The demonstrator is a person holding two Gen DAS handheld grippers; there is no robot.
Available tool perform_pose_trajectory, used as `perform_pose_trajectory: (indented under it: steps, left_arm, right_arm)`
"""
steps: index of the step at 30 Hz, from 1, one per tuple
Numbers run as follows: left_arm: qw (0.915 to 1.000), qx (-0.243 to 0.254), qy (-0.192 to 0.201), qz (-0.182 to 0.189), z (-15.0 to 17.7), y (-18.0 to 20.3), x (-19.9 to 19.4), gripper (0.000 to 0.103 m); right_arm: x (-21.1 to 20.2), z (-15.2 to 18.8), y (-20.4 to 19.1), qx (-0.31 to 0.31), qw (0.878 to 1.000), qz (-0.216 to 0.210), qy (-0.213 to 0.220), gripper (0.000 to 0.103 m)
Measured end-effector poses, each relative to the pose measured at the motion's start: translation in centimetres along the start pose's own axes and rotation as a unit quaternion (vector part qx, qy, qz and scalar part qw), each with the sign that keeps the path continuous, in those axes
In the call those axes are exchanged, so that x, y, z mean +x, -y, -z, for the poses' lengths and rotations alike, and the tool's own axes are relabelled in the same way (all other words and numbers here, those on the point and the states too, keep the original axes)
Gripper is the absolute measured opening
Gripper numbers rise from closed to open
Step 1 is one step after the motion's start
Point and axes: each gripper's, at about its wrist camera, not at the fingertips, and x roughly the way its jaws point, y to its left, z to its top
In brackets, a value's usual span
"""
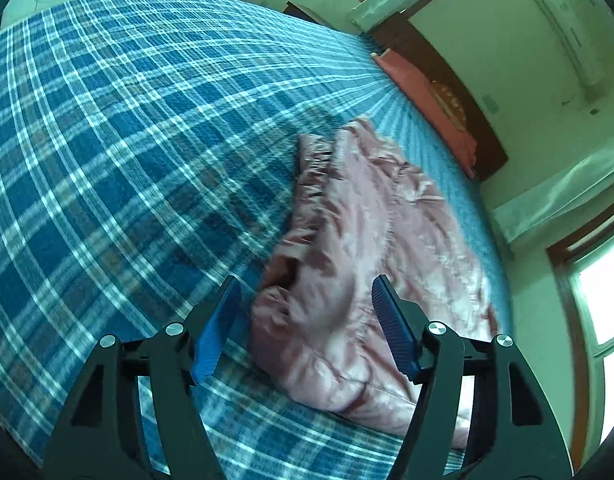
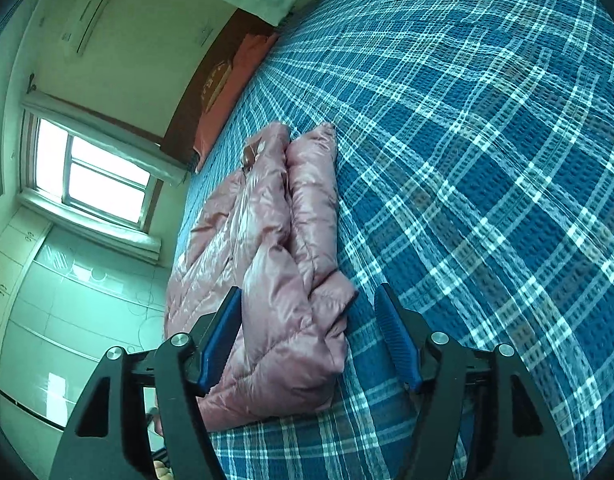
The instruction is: Fold large clothes
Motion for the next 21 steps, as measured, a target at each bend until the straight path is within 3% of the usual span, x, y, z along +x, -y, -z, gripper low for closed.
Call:
perform_pose_trajectory:
  steps: [1,2,3,4,7,10,12,14,18,21]
  left_arm:
    - [1.0000,-0.002,-0.006,-0.003,-0.1,-0.3,0.4,0.053]
    - [0.9999,-0.005,-0.013,-0.004,-0.1,-0.6,0.8,0.039]
    - [0.9998,-0.008,-0.020,-0.005,-0.1,-0.9,1.2,0.035]
    - [0.9996,-0.011,-0.025,-0.004,0.0,-1.1,1.5,0.033]
    - [0.9995,0.007,-0.027,-0.013,0.3,-0.7,2.0,0.029]
    - [0.9985,0.034,-0.021,-0.037,0.3,0.2,1.5,0.033]
    - [0.9964,0.050,-0.012,-0.068,0.2,0.5,0.9,0.055]
    - [0.9929,0.073,-0.002,-0.094,0.0,0.7,0.0,0.058]
    - [0.9818,0.121,0.010,-0.146,-0.4,1.8,-1.3,0.059]
    - [0.9651,0.177,0.044,-0.188,-0.4,3.8,-2.5,0.059]
  right_arm:
    - [0.0,-0.3,0.1,-0.001,1.000,0.003,0.003,0.066]
    - [0.0,-0.4,0.2,-0.006,1.000,0.009,0.007,0.059]
    - [0.1,-0.8,0.3,-0.010,1.000,0.009,0.003,0.045]
    - [0.4,-0.9,0.4,-0.015,1.000,0.012,-0.004,0.041]
    - [0.9,-1.1,0.4,-0.016,1.000,0.016,-0.007,0.039]
    - [0.6,-1.6,-0.2,-0.037,0.999,0.031,-0.010,0.040]
    - [0.6,-1.9,-1.4,-0.051,0.997,0.053,-0.001,0.046]
    - [-0.4,-2.2,-2.0,-0.069,0.993,0.092,0.016,0.052]
    - [-0.5,-2.7,-4.0,-0.132,0.975,0.175,0.028,0.053]
    - [-0.2,-2.4,-6.5,-0.189,0.957,0.218,0.043,0.053]
